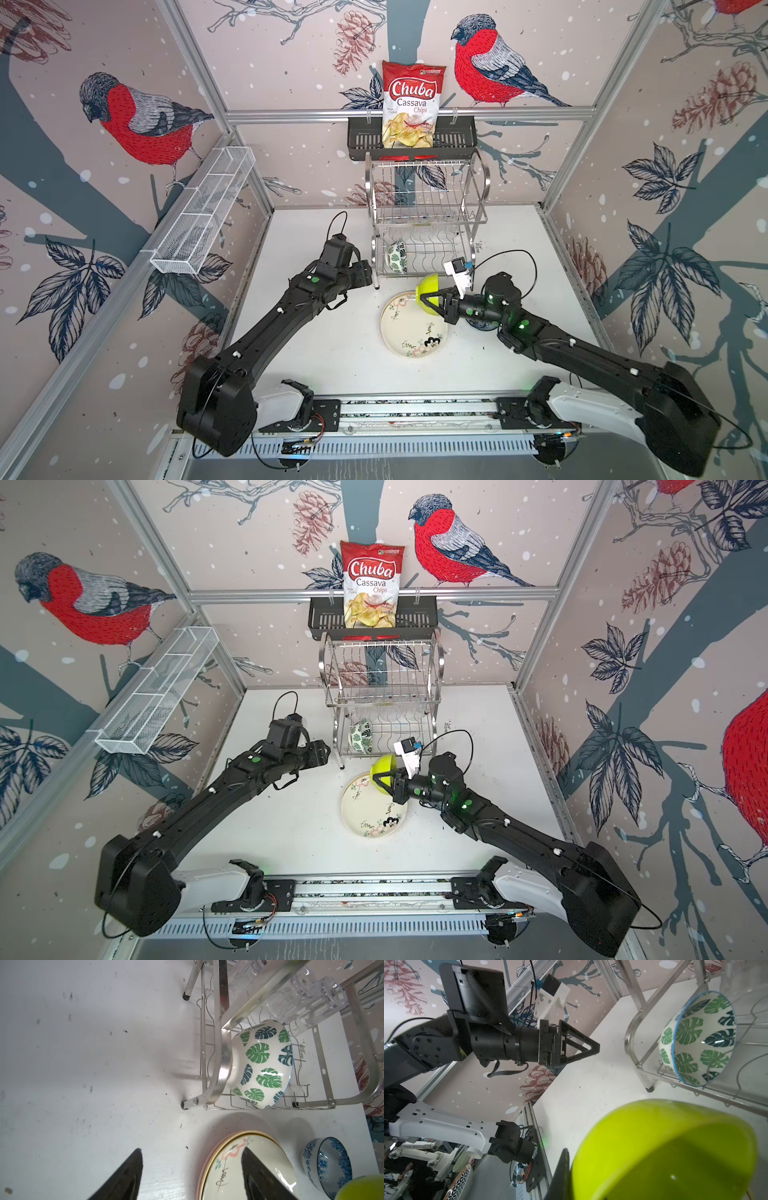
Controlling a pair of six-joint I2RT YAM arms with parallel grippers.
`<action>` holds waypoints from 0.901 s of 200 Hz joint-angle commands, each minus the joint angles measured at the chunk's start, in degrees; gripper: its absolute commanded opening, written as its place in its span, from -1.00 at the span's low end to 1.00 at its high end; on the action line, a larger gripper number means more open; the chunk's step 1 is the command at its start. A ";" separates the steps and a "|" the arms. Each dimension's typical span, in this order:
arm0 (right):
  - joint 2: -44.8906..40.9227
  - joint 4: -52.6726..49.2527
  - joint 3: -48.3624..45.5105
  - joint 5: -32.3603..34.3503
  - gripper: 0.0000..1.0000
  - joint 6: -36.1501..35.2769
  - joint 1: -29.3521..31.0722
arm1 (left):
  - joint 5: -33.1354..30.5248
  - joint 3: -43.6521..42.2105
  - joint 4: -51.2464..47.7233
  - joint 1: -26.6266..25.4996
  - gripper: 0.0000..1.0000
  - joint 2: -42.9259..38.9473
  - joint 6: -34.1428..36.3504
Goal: Unload the mixed dishes from the dish rack
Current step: 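Pull the lime-green bowl out of the rack and lower it toward the plates, then hold the lime-green bowl over the plates while the left gripper reaches to it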
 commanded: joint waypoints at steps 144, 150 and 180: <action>7.22 -41.24 22.89 40.75 -1.00 -15.45 29.50 | 5.88 11.42 -28.14 -9.84 0.93 -6.70 2.79; 8.49 -42.05 24.06 40.91 -1.00 -16.18 30.26 | 6.10 12.00 -28.32 -9.96 0.94 -6.53 2.86; 15.20 -46.03 29.96 42.02 -1.00 -20.25 34.63 | 6.37 14.73 -29.08 -10.05 0.93 -5.29 4.46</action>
